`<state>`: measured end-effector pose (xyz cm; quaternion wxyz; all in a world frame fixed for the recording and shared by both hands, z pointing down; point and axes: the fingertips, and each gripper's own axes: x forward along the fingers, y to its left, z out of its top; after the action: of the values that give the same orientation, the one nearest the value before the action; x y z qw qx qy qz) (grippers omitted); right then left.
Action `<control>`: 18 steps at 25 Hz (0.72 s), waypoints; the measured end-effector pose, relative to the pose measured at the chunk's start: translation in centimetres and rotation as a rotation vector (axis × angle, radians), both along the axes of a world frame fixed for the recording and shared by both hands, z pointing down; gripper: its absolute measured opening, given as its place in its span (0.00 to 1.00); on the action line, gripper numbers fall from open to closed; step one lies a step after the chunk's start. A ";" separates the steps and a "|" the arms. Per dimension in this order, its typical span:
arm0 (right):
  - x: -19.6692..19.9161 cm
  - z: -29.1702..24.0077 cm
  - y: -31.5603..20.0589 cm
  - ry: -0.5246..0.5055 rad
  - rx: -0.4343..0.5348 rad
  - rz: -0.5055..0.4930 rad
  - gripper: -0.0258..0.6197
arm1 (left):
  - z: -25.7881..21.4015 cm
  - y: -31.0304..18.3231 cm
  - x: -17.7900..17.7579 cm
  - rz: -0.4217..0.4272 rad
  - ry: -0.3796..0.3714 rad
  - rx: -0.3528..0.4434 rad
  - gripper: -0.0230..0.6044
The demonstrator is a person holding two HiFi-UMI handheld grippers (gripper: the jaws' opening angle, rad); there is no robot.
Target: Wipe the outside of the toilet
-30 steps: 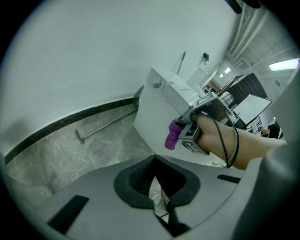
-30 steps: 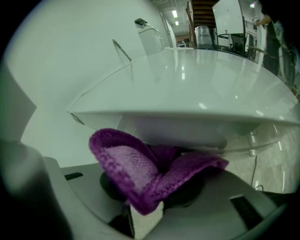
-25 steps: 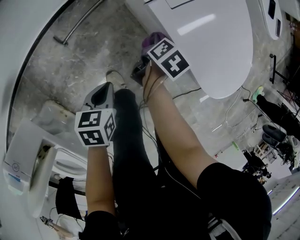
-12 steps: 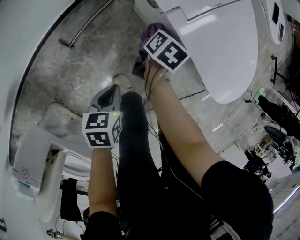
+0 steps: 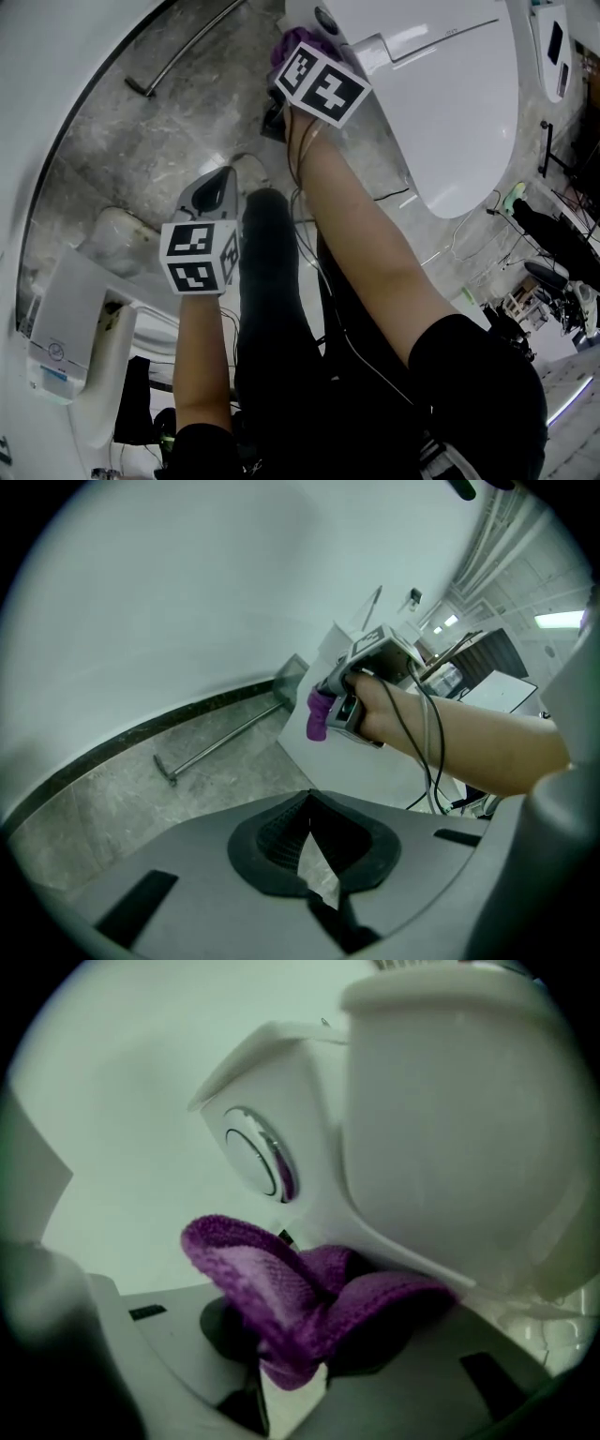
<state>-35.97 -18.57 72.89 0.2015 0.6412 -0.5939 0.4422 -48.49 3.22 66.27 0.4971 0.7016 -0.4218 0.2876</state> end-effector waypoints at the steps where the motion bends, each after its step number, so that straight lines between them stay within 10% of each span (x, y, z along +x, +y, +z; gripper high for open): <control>1: -0.6 0.0 -0.5 -0.006 0.014 -0.015 0.22 | 0.1 0.1 -0.2 -0.001 -0.001 -0.001 0.05; 12: -5.7 -5.8 -0.3 -0.155 0.273 -0.406 0.24 | -1.1 -0.5 -0.6 -0.093 -0.008 0.016 0.05; 18: -2.1 -15.6 3.1 -0.195 0.391 -0.451 0.24 | -6.8 -2.6 2.4 -0.113 -0.023 0.102 0.05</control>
<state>-38.02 -15.49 57.29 0.1095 0.4746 -0.8115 0.3229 -46.11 0.63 59.50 0.4710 0.6979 -0.4805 0.2454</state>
